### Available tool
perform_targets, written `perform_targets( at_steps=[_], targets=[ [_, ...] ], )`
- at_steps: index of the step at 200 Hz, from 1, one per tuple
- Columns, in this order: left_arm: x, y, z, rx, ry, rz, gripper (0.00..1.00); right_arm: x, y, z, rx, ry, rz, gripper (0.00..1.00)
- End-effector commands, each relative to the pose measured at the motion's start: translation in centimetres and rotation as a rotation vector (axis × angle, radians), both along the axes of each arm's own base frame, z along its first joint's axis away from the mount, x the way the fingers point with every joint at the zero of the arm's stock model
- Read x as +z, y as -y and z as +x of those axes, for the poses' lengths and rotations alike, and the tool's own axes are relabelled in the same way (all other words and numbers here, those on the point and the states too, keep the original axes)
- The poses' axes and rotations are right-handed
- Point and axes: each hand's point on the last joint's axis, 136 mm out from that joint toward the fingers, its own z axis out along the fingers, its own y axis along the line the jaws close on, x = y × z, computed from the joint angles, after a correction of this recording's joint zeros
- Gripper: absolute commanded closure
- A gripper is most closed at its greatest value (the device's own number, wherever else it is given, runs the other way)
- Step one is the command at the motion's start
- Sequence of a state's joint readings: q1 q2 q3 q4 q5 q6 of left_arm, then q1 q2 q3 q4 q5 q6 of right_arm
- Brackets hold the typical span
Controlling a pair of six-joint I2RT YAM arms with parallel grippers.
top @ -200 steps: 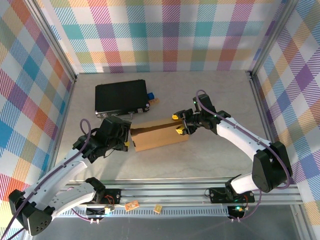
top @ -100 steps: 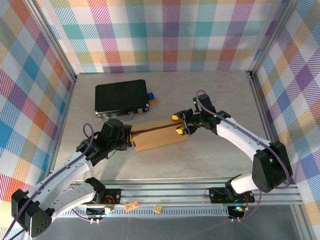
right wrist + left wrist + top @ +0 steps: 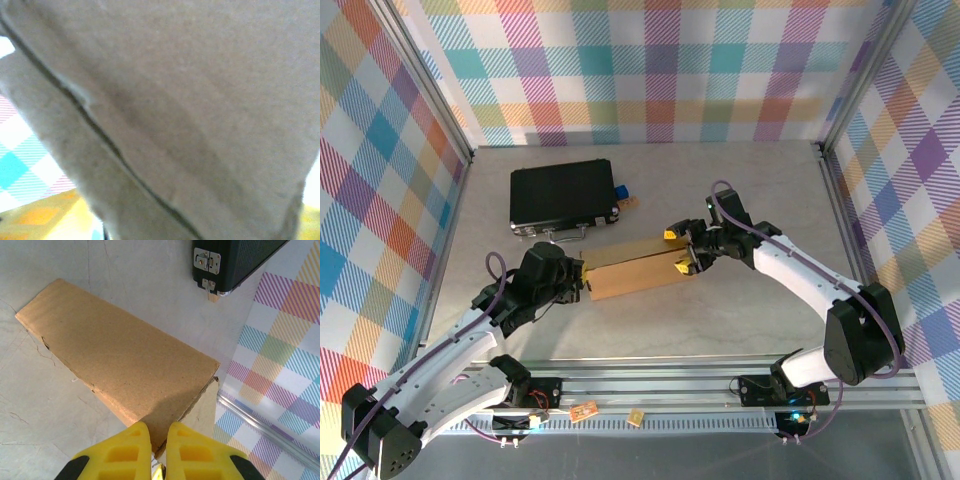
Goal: Fold the paper box
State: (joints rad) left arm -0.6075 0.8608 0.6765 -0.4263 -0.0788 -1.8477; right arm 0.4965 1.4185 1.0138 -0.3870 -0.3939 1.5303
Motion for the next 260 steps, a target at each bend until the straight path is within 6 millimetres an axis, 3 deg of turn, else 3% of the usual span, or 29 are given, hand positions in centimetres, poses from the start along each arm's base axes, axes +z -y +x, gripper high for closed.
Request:
perform_targets(
  at_steps=[1,26,55,135,192,233,260],
  targets=[
    [-2.9,-1.2,-1.2,0.019,-0.097,0.063,0.90,0.5,1.9,-0.9,0.061,0.012,-0.115,0.25],
    [-2.9,-1.3,-1.3,0.019,-0.099,0.071,0.91,2.1,3.5,-1.5,0.100,0.083,-0.149,0.21],
    [-2.8,-1.3,-1.1,0.014,-0.096,0.079,0.91,1.3,4.9,-2.2,0.063,0.113,-0.086,0.24],
    [-2.5,-1.2,-1.1,0.002,-0.091,0.086,0.94,2.0,5.4,2.1,0.019,0.179,-0.033,0.33],
    [-2.4,-1.4,-1.2,0.006,-0.084,0.088,0.95,3.8,5.7,2.7,0.020,0.229,-0.033,0.37],
    [-2.3,-1.3,-1.2,-0.001,-0.082,0.088,0.95,1.4,5.7,3.1,0.019,0.165,-0.037,0.38],
    [-2.3,-1.3,-1.1,-0.001,-0.081,0.090,0.95,-1.4,5.9,1.8,0.044,0.059,-0.064,0.46]
  ],
)
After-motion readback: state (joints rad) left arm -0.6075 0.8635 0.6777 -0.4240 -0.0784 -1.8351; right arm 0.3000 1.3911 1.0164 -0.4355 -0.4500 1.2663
